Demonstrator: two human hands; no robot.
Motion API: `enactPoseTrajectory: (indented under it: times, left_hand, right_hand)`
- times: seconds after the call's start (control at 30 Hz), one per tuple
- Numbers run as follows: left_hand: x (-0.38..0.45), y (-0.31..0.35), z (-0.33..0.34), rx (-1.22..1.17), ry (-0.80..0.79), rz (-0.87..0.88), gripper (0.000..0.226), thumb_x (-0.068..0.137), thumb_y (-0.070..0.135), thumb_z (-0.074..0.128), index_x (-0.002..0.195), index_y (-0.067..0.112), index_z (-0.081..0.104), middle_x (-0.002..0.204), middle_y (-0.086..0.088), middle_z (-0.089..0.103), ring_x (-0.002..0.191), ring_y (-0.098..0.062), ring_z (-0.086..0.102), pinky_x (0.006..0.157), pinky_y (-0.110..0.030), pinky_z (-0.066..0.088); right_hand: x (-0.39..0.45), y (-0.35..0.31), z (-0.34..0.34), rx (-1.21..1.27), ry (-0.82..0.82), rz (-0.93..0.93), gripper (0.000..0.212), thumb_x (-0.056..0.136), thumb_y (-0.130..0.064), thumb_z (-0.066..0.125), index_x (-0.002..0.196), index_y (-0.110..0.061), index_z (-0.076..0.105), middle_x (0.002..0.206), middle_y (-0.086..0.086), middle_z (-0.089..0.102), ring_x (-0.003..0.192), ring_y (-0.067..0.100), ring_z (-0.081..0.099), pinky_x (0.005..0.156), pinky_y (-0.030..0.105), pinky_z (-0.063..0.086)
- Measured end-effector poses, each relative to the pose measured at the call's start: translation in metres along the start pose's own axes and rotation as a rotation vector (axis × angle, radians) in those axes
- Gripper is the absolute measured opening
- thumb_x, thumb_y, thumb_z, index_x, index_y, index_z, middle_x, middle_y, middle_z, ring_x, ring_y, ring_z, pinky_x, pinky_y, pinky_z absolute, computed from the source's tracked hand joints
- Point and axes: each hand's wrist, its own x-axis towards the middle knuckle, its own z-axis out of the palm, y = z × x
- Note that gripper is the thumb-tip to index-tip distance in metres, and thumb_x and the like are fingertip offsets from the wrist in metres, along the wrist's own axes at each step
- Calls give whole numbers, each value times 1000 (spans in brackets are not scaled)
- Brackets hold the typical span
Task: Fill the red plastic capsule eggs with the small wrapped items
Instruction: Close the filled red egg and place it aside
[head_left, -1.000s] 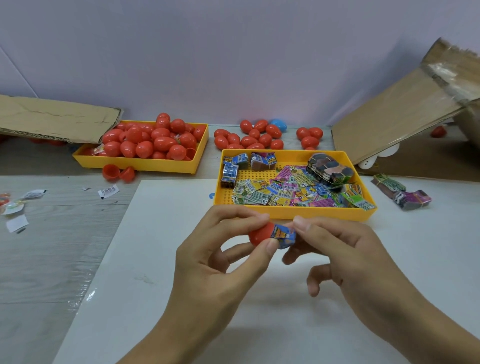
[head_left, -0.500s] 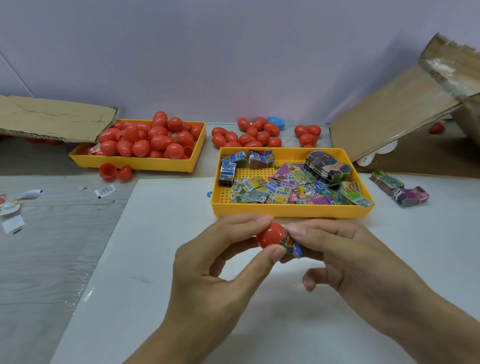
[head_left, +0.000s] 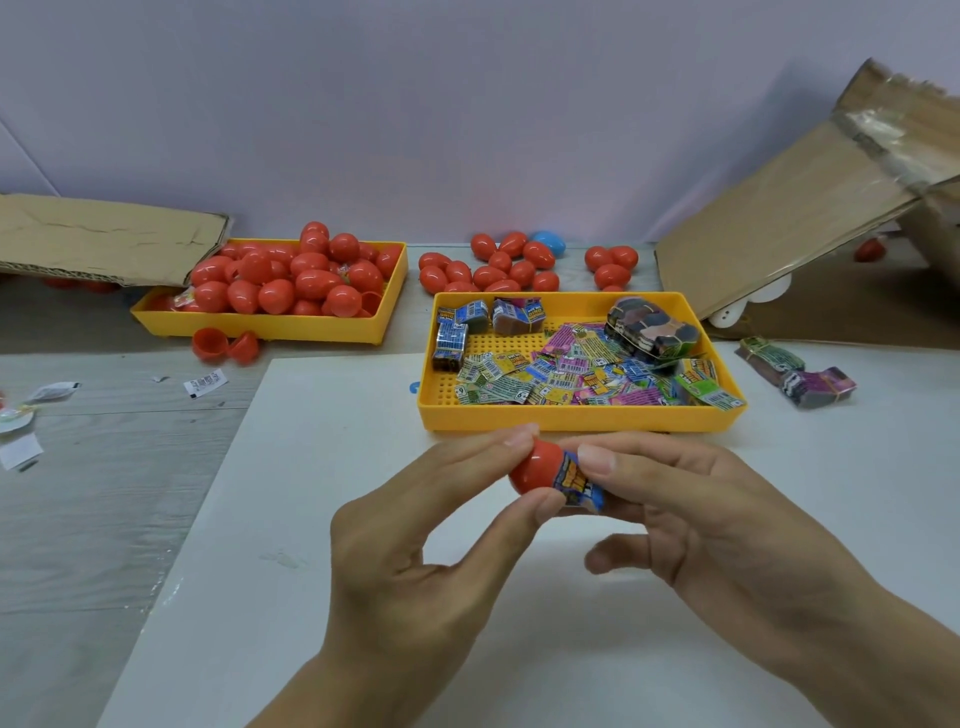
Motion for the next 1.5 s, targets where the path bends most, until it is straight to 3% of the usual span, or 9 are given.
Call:
enactPoseTrajectory:
  times: [0.13,0.4,0.53,0.67,0.8,0.93,1.1,1.37,1.5]
  left_hand:
    - [-2,-1,2,-29,6,-26,30,84,26,73,112,16,68,113,8,74,104,-7,71,88,-21,55]
    - [-5,-2,2,-172,21,-169,36,88,41,71,120,24,69,114,13,74,103,-16,73,88,-28,58]
    - [-5,-3,3,-95,11,-92,31,89,32,71,116,17,73,116,9,73,104,-13,72,88,-25,57]
    - [-3,-3,2,-1,-31,4,33,88,24,70,118,10,64,117,5,71,108,-7,69,90,-20,54]
    - [-5,-5,3,-60,-34,-48,32,91,31,68,117,12,71,116,7,73,105,-12,71,88,-24,56]
    - [-5,-6,3,-88,-60,-98,35,94,36,64,124,17,63,119,10,71,107,-13,71,89,-27,57]
    - [-2,-7,1,-81,-110,-83,38,87,30,73,121,15,67,120,8,71,108,-12,70,91,-26,56]
    - [-1,-10,0,-323,-98,-249,38,80,26,79,117,21,72,114,3,74,108,-24,70,93,-33,56]
    - [-1,-9,-1,-380,-135,-311,40,79,30,80,118,24,72,118,2,74,114,-22,68,96,-33,54]
  right_hand:
    - [1,1,0,19,-18,21,35,73,-30,77,102,-11,78,105,13,75,86,14,72,56,26,55]
    - [2,5,2,183,-114,92,41,74,-30,74,108,-9,76,103,11,75,91,17,73,61,25,57]
    - [2,5,4,190,-73,139,44,70,-39,78,106,-14,77,107,15,73,94,22,72,57,30,56]
    - [1,5,4,198,-63,147,44,68,-41,79,100,-12,78,104,17,74,93,23,73,55,27,55]
    - [1,4,4,202,-72,144,40,68,-35,80,98,-8,78,99,15,74,89,23,73,56,25,56]
    - [2,4,2,258,-77,157,35,68,-30,80,95,-8,79,94,14,74,86,23,74,55,25,56]
    - [3,9,1,346,-85,231,44,62,-28,87,98,-5,78,104,21,73,79,19,73,56,27,57]
    - [2,9,0,227,-119,110,42,71,-34,78,102,-6,77,101,12,74,84,14,71,57,25,56]
    - [2,10,-1,228,-135,92,42,72,-32,78,103,-4,76,100,13,72,83,13,69,57,25,55]
